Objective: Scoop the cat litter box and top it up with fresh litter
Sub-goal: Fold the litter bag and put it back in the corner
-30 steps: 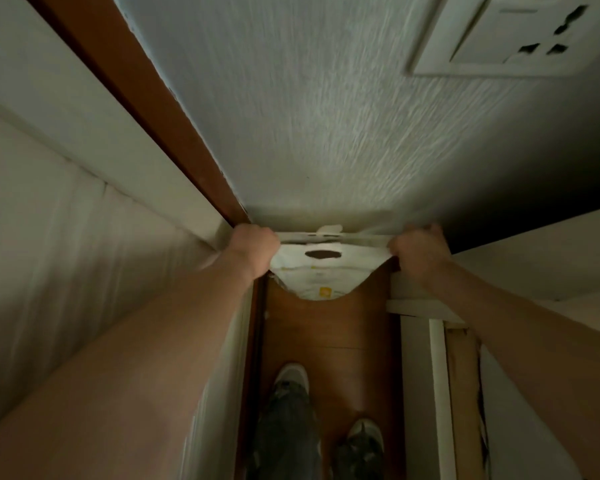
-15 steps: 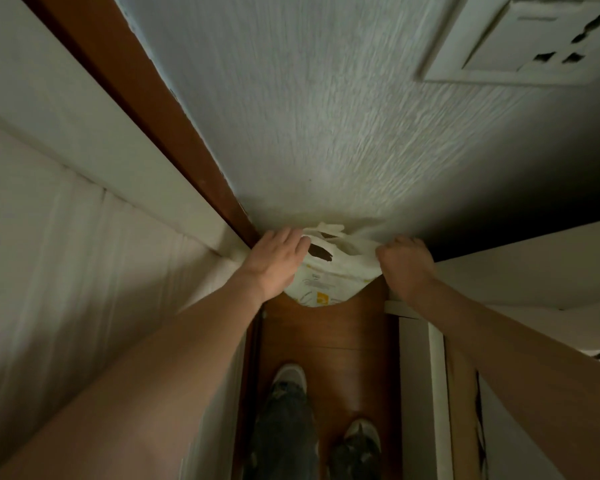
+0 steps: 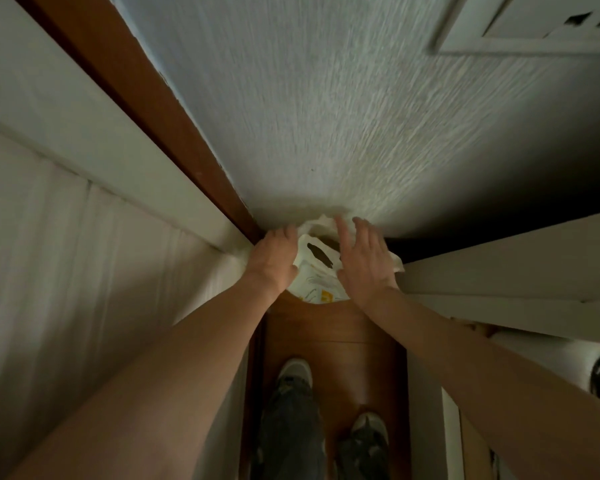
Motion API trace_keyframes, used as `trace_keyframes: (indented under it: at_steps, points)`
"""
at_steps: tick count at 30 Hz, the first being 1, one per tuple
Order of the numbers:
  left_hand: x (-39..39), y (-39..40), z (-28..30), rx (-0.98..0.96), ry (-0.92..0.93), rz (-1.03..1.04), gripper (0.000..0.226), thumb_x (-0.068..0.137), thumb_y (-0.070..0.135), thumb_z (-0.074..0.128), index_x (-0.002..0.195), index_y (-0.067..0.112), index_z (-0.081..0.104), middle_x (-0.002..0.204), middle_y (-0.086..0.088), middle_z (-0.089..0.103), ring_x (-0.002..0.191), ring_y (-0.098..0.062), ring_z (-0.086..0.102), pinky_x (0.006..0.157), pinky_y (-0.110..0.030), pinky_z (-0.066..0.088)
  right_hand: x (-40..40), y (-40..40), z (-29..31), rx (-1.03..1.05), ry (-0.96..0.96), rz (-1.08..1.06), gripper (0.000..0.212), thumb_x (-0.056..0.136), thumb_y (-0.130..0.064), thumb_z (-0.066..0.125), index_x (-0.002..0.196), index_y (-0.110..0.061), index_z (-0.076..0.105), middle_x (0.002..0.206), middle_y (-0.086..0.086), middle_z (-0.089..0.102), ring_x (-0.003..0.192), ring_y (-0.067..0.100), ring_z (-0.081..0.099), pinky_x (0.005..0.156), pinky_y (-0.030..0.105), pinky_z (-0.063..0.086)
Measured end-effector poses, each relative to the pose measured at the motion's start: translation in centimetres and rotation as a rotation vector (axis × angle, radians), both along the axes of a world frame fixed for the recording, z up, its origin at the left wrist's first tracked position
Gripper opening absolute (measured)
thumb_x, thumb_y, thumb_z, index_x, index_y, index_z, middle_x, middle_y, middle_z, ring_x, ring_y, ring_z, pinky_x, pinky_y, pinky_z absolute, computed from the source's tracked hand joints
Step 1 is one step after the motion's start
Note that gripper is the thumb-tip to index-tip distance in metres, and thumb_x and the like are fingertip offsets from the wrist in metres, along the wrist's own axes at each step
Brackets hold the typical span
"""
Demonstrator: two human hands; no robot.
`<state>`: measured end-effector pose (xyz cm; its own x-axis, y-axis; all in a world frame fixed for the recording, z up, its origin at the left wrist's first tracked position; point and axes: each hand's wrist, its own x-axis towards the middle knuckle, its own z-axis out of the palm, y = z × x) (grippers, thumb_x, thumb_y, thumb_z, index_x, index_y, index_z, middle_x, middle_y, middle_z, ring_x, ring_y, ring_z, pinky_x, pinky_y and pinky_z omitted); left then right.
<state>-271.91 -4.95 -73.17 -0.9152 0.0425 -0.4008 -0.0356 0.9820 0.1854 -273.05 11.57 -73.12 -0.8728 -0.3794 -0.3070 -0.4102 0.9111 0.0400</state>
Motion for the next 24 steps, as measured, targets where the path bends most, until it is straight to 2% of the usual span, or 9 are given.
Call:
trace_keyframes:
  at_steps: [2,4,5,7,9,14,19,21,24]
  points:
    - [0.1,0.0,-0.1,-0.081,-0.061,-0.081,0.038,0.090,0.020,0.065,0.120,0.012,0.044,0.115,-0.008,0.060,0.102,-0.024,0.061,0.071,-0.030,0.045,-0.4,-0.3,-0.6,-0.006,-0.120,-0.078,0.099,0.086,-0.029,0.068,0.150,-0.004,-0.003,0.129,0.014,0.051,0.119,0.025,0.051,0.109,0.033,0.031]
    - [0.0,0.2,-0.2,-0.133,-0.118,-0.106,0.028,0.093,0.014,0.059,0.120,0.011,0.049,0.111,-0.008,0.064,0.098,-0.025,0.064,0.066,-0.030,0.043,-0.5,-0.1,-1.1,0.065,-0.179,-0.108,0.096,0.084,-0.029,0.069,0.150,-0.002,0.005,0.118,0.009,0.058,0.107,0.022,0.057,0.101,0.031,0.038]
    - [0.0,0.4,-0.5,-0.164,-0.172,-0.140,0.024,0.095,0.009,0.055,0.119,0.010,0.053,0.110,-0.009,0.064,0.097,-0.025,0.064,0.065,-0.030,0.043,-0.5,0.1,-1.4,0.119,-0.215,-0.112,0.084,0.084,-0.025,0.068,0.148,-0.004,0.017,0.116,0.007,0.059,0.106,0.022,0.058,0.099,0.031,0.039]
    - [0.1,0.4,-0.9,-0.205,-0.270,-0.204,0.020,0.096,0.001,0.050,0.111,0.007,0.061,0.107,-0.010,0.065,0.096,-0.025,0.064,0.069,-0.029,0.046,-0.4,0.9,-1.8,0.227,-0.295,-0.099,0.044,0.089,-0.014,0.059,0.131,-0.013,0.048,0.115,0.004,0.061,0.107,0.020,0.058,0.094,0.031,0.040]
    - [0.1,0.1,-1.0,-0.186,-0.298,-0.225,0.020,0.093,-0.004,0.050,0.105,0.005,0.064,0.105,-0.011,0.066,0.094,-0.026,0.065,0.073,-0.029,0.049,-0.6,1.8,-1.7,0.278,-0.347,-0.064,0.026,0.093,-0.006,0.052,0.118,-0.015,0.057,0.115,0.003,0.061,0.105,0.019,0.059,0.083,0.029,0.044]
    - [0.1,-0.8,-0.4,-0.097,-0.304,-0.226,0.014,0.092,-0.003,0.051,0.098,0.000,0.063,0.092,-0.012,0.061,0.092,-0.028,0.064,0.073,-0.029,0.046,-1.1,2.5,-0.8,0.258,-0.363,0.158,0.027,0.093,-0.005,0.050,0.117,-0.013,0.060,0.120,0.005,0.061,0.109,0.021,0.059,0.086,0.031,0.047]
    - [-3.7,-2.3,0.5,-0.120,-0.269,-0.266,0.019,0.094,0.003,0.050,0.075,0.007,0.051,0.068,0.000,0.042,0.088,-0.029,0.060,0.070,-0.033,0.043,-4.8,2.5,0.3,0.211,-0.295,0.176,0.021,0.097,-0.011,0.044,0.112,-0.011,0.059,0.118,0.006,0.060,0.106,0.020,0.058,0.084,0.029,0.044]
    - [-4.7,-2.7,0.3,-0.163,-0.220,-0.292,0.014,0.094,0.001,0.049,0.090,0.006,0.061,0.082,-0.006,0.054,0.097,-0.029,0.061,0.073,-0.033,0.043,-6.1,2.3,0.0,0.212,-0.261,0.144,0.021,0.096,-0.011,0.047,0.112,-0.014,0.059,0.117,0.004,0.060,0.106,0.020,0.058,0.087,0.031,0.045]
    - [-5.0,-3.0,-0.7,-0.292,-0.218,-0.331,0.023,0.093,-0.003,0.048,0.108,0.005,0.063,0.110,-0.011,0.063,0.105,-0.030,0.061,0.080,-0.036,0.047,-6.5,1.6,-1.3,0.231,-0.244,0.101,0.022,0.097,-0.012,0.045,0.113,-0.015,0.059,0.118,0.003,0.061,0.107,0.019,0.059,0.084,0.029,0.044]
